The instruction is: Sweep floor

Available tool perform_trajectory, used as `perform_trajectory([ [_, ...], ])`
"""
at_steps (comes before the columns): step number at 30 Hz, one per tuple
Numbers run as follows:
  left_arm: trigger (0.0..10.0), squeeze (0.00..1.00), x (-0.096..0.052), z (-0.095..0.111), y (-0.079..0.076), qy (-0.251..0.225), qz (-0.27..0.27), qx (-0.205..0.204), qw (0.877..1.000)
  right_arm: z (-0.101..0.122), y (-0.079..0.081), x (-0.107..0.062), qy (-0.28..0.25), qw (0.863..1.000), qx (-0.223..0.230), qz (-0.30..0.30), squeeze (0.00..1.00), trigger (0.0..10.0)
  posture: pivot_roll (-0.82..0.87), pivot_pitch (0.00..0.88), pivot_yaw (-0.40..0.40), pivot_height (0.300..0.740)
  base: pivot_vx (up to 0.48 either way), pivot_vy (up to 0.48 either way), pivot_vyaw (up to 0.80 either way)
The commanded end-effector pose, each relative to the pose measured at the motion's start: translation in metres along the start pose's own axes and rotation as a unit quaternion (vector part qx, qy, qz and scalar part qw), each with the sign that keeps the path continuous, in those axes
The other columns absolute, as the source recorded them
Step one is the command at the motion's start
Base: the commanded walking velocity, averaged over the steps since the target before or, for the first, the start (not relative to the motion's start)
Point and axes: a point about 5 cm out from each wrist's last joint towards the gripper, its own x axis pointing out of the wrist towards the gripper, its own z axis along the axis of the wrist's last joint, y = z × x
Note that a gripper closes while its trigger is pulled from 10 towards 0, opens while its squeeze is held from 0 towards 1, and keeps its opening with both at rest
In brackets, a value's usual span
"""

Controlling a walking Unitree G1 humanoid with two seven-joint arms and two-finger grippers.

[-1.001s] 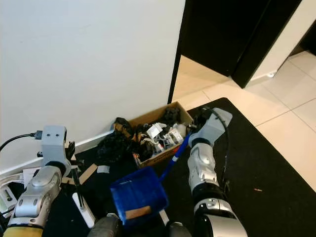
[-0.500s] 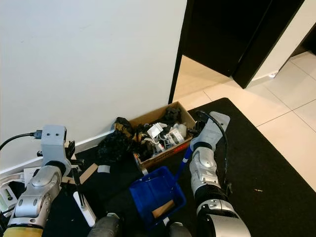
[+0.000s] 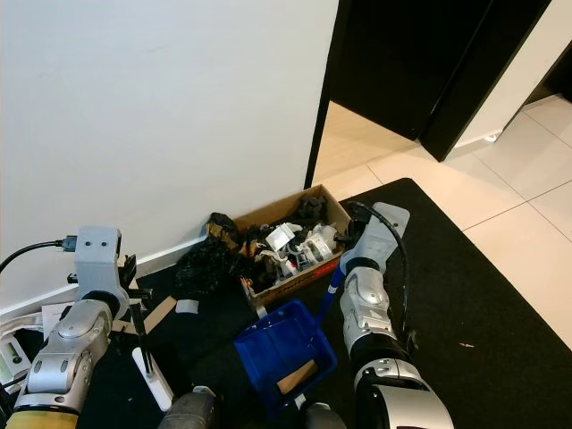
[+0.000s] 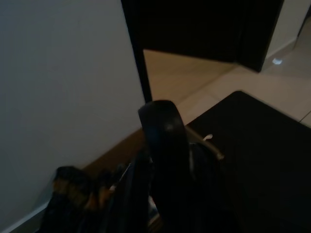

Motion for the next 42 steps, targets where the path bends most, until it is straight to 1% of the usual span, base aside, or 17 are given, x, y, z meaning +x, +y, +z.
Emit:
perform_trajectory([
  [1, 10.0, 0.0, -0.002, -0.009, 0.0, 0.014, 0.005, 0.01, 1.0, -0.014, -0.001, -0.006, 0.031, 1.0, -0.002, 0.007, 1.0, 10.0, 0.29, 0.162, -0.001, 0.74, 0.0, 0.0, 0.0],
  [5, 10.0, 0.0, -0.001, -0.009, 0.0, 0.013, 0.005, 0.01, 1.0, -0.015, 0.001, -0.004, 0.044, 0.999, -0.008, 0.018, 1.0, 10.0, 0.29, 0.159, -0.003, 0.74, 0.0, 0.0, 0.0],
  [6, 10.0, 0.0, 0.0, -0.008, 0.0, 0.012, 0.005, 0.009, 1.0, -0.014, 0.001, -0.001, 0.064, 0.997, -0.029, 0.033, 0.46, 10.0, 0.29, 0.154, -0.006, 0.74, 0.0, 0.0, 0.0],
  [7, 10.0, 0.0, 0.0, -0.008, 0.0, 0.012, 0.006, 0.009, 1.0, -0.011, 0.0, 0.002, 0.068, 0.996, -0.037, 0.041, 0.0, 10.0, 0.29, 0.154, -0.007, 0.74, 0.0, 0.0, 0.0],
  [9, 10.0, 0.0, 0.0, -0.008, 0.0, 0.011, 0.006, 0.009, 1.0, -0.009, -0.001, 0.004, 0.07, 0.996, -0.041, 0.047, 0.0, 10.0, 0.29, 0.154, -0.007, 0.74, 0.0, 0.0, 0.0],
  [13, 10.0, 0.0, 0.0, -0.009, -0.001, 0.011, 0.007, 0.007, 1.0, 0.009, -0.006, 0.015, 0.071, 0.987, -0.103, 0.101, 0.0, 10.0, 0.28, 0.147, -0.012, 0.74, 0.0, 0.0, 0.0],
  [16, 10.0, 0.0, 0.0, -0.009, -0.001, 0.011, 0.007, 0.007, 1.0, 0.017, -0.007, 0.019, 0.07, 0.982, -0.119, 0.127, 0.0, 10.0, 0.28, 0.146, -0.015, 0.74, 0.0, 0.0, 0.0],
  [19, 10.0, 0.0, 0.001, -0.009, -0.002, 0.01, 0.008, 0.005, 1.0, 0.022, -0.009, 0.023, 0.095, 0.973, -0.129, 0.166, 0.0, 10.0, 0.27, 0.143, -0.022, 0.74, 0.0, 0.0, 0.0],
  [21, 10.0, 0.0, 0.001, -0.008, -0.002, 0.008, 0.011, 0.002, 1.0, 0.021, -0.013, 0.023, 0.138, 0.961, -0.13, 0.202, 0.0, 10.0, 0.27, 0.143, -0.029, 0.74, 0.0, 0.0, 0.0],
  [26, 10.0, 0.0, 0.0, -0.009, 0.0, 0.008, 0.015, 0.0, 1.0, 0.017, -0.019, 0.02, 0.167, 0.954, -0.138, 0.208, 0.0, 10.0, 0.27, 0.147, -0.036, 0.74, 0.0, 0.0, 0.0],
  [29, 10.0, 0.0, -0.001, -0.011, 0.0, 0.01, 0.018, -0.001, 1.0, 0.009, -0.027, 0.015, 0.199, 0.941, -0.162, 0.223, 0.0, 10.0, 0.26, 0.145, -0.042, 0.74, 0.0, 0.0, 0.0],
  [32, 10.0, 0.0, -0.001, -0.012, 0.0, 0.01, 0.018, -0.002, 1.0, 0.007, -0.029, 0.014, 0.206, 0.938, -0.166, 0.222, 0.0, 10.0, 0.26, 0.144, -0.043, 0.74, 0.0, 0.0, 0.0],
  [33, 10.0, 0.0, 0.0, -0.012, -0.002, 0.01, 0.018, -0.003, 1.0, 0.003, -0.036, 0.012, 0.22, 0.938, -0.166, 0.212, 0.0, 10.0, 0.26, 0.145, -0.043, 0.74, 0.0, 0.0, 0.0],
  [37, 10.0, 0.0, 0.001, -0.012, -0.003, 0.009, 0.018, -0.004, 1.0, 0.003, -0.037, 0.011, 0.224, 0.939, -0.152, 0.211, 0.0, 10.0, 0.26, 0.145, -0.04, 0.74, 0.0, 0.0, 0.0],
  [38, 10.0, 0.0, 0.001, -0.011, -0.002, 0.009, 0.018, -0.004, 1.0, 0.003, -0.037, 0.011, 0.223, 0.94, -0.147, 0.212, 0.0, 9.6, 0.26, 0.145, -0.04, 0.74, 0.0, 0.0, 0.0],
  [40, 10.0, 0.0, 0.001, -0.012, -0.001, 0.009, 0.018, -0.003, 1.0, 0.005, -0.037, 0.012, 0.211, 0.944, -0.147, 0.208, 0.0, 0.0, 0.26, 0.145, -0.04, 0.74, 0.0, 0.0, 0.0],
  [42, 10.0, 0.0, 0.001, -0.012, 0.0, 0.009, 0.02, -0.003, 1.0, 0.01, -0.035, 0.014, 0.186, 0.95, -0.138, 0.209, 0.0, 0.0, 0.26, 0.145, -0.038, 0.74, 0.0, 0.0, 0.0],
])
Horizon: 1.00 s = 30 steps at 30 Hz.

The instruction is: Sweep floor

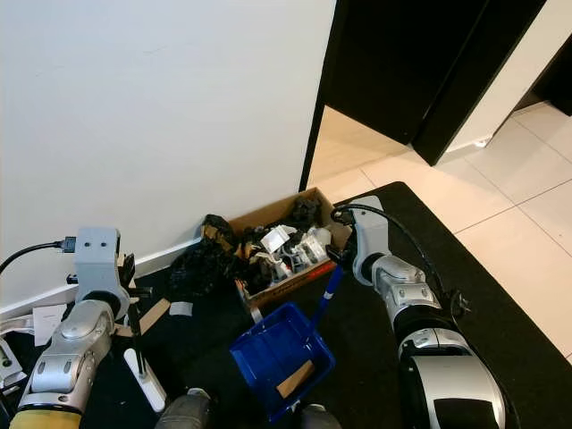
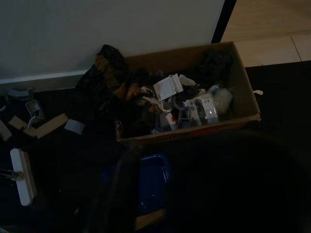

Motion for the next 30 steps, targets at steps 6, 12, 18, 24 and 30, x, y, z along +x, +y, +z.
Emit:
perform_trajectory([
  [6, 10.0, 0.0, -0.001, -0.01, 0.001, 0.018, 0.004, 0.004, 1.0, -0.001, 0.001, -0.002, -0.036, 0.998, 0.047, -0.002, 0.0, 0.0, 0.26, 0.145, -0.035, 0.74, 0.0, 0.0, 0.0],
  [12, 10.0, 0.0, -0.001, -0.011, 0.0, 0.019, 0.003, 0.004, 1.0, -0.004, 0.003, -0.002, -0.043, 0.996, 0.075, -0.002, 0.0, 0.0, 0.26, 0.145, -0.035, 0.74, 0.0, 0.0, 0.0],
  [18, 10.0, 0.0, -0.001, -0.011, 0.0, 0.019, 0.003, 0.004, 1.0, -0.004, 0.003, -0.002, -0.043, 0.996, 0.075, -0.002, 0.0, 0.0, 0.26, 0.145, -0.035, 0.74, 0.0, 0.0, 0.0],
  [24, 10.0, 0.0, -0.003, -0.014, 0.001, 0.026, -0.001, 0.008, 1.0, 0.089, -0.029, -0.04, -0.208, 0.971, 0.095, -0.075, 0.0, 10.0, 0.25, 0.15, -0.022, 0.74, 0.0, 0.0, 0.0],
  [30, 10.0, 0.0, 0.001, -0.013, -0.002, 0.027, -0.009, 0.012, 1.0, 0.158, -0.056, -0.091, -0.327, 0.912, 0.241, -0.059, 0.0, 10.0, 0.23, 0.152, -0.012, 0.74, 0.0, 0.0, 0.0],
])
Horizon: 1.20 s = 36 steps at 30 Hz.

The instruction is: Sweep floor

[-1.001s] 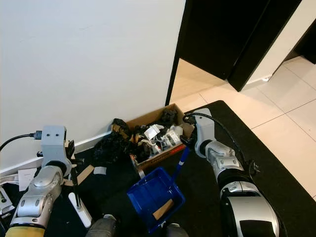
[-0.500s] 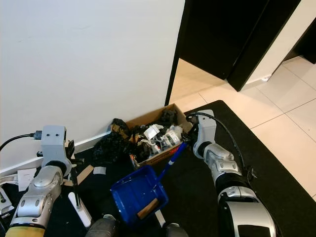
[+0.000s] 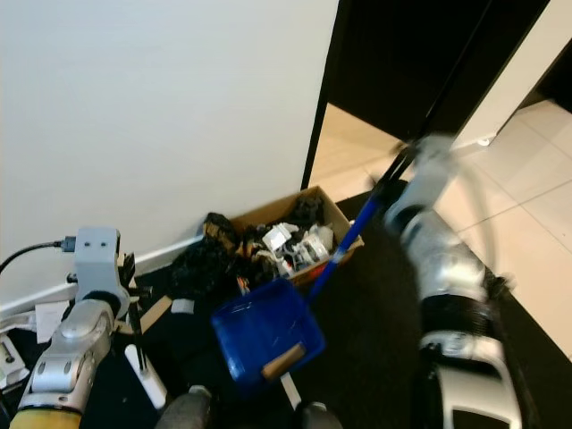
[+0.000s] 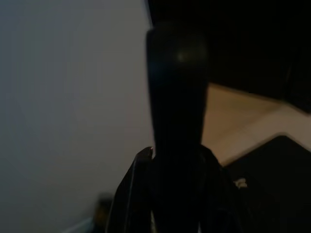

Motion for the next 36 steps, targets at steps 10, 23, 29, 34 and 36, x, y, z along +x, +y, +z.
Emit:
perform_trajectory([
  [10, 10.0, 0.0, 0.002, -0.012, -0.008, 0.028, -0.014, 0.009, 0.999, 0.078, -0.007, -0.001, -0.118, 0.991, 0.036, -0.047, 0.0, 10.0, 0.22, 0.146, -0.011, 0.74, 0.0, 0.0, 0.0],
  [23, 10.0, 0.0, 0.001, -0.013, -0.002, 0.026, -0.003, 0.009, 1.0, 0.073, 0.011, 0.01, -0.198, 0.974, -0.072, -0.081, 0.0, 10.0, 0.25, 0.136, -0.023, 0.74, 0.0, 0.0, 0.0],
  [29, 10.0, 0.0, 0.001, -0.012, -0.001, 0.024, -0.002, 0.009, 1.0, 0.067, 0.032, 0.014, -0.246, 0.954, -0.158, -0.067, 0.0, 10.0, 0.26, 0.132, -0.025, 0.74, 0.0, 0.0, 0.0],
  [34, 10.0, 0.0, 0.001, -0.013, 0.0, 0.024, -0.001, 0.011, 1.0, 0.061, 0.047, 0.014, -0.278, 0.944, -0.173, -0.039, 0.0, 10.0, 0.26, 0.127, -0.024, 0.74, 0.0, 0.0, 0.0],
  [36, 10.0, 0.0, 0.001, -0.013, 0.0, 0.025, -0.001, 0.011, 1.0, 0.058, 0.053, 0.015, -0.29, 0.94, -0.18, -0.03, 0.0, 10.0, 0.27, 0.124, -0.026, 0.74, 0.0, 0.0, 0.0],
])
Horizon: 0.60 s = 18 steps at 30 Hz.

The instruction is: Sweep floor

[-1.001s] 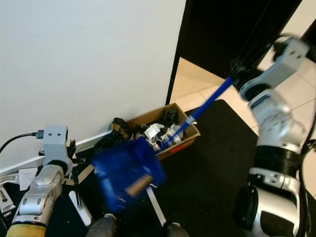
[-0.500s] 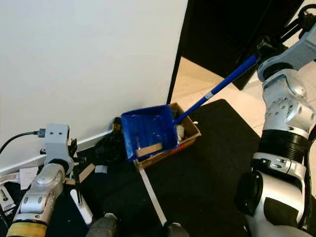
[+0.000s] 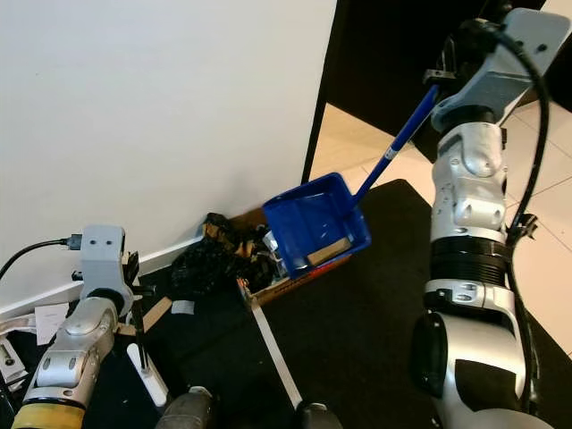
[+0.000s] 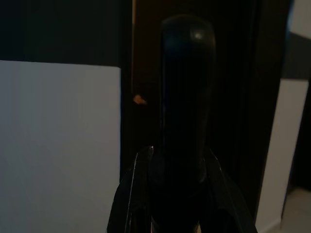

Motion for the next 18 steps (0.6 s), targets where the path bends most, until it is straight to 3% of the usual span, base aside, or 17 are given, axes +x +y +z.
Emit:
perform_trajectory([
  [1, 10.0, 0.0, -0.003, -0.014, 0.001, 0.027, 0.003, 0.006, 1.0, 0.011, 0.008, 0.0, -0.054, 0.998, -0.007, 0.011, 0.0, 10.0, 0.27, 0.123, -0.026, 0.74, 0.0, 0.0, 0.0],
  [4, 10.0, 0.0, -0.003, -0.014, 0.001, 0.027, 0.003, 0.006, 1.0, 0.015, 0.018, 0.0, -0.081, 0.996, -0.009, 0.027, 0.0, 10.0, 0.27, 0.123, -0.026, 0.74, 0.0, 0.0, 0.0],
  [9, 10.0, 0.0, -0.003, -0.014, 0.001, 0.026, 0.003, 0.007, 1.0, 0.029, 0.052, 0.003, -0.147, 0.986, 0.005, 0.076, 0.0, 10.0, 0.28, 0.111, -0.03, 0.74, 0.0, 0.0, 0.0],
  [13, 10.0, 0.0, -0.002, -0.013, 0.0, 0.024, 0.002, 0.007, 1.0, 0.046, 0.088, 0.002, -0.2, 0.969, 0.012, 0.141, 0.0, 10.0, 0.29, 0.109, -0.029, 0.74, 0.0, 0.0, 0.0],
  [16, 10.0, 0.0, -0.002, -0.013, 0.0, 0.024, 0.002, 0.008, 1.0, 0.05, 0.098, 0.0, -0.215, 0.963, 0.005, 0.16, 0.0, 10.0, 0.29, 0.109, -0.029, 0.74, 0.0, 0.0, 0.0],
  [18, 10.0, 0.0, -0.003, -0.014, -0.001, 0.026, 0.001, 0.008, 1.0, 0.056, 0.12, -0.008, -0.242, 0.948, -0.013, 0.205, 0.0, 10.0, 0.29, 0.11, -0.027, 0.74, 0.0, 0.0, 0.0],
])
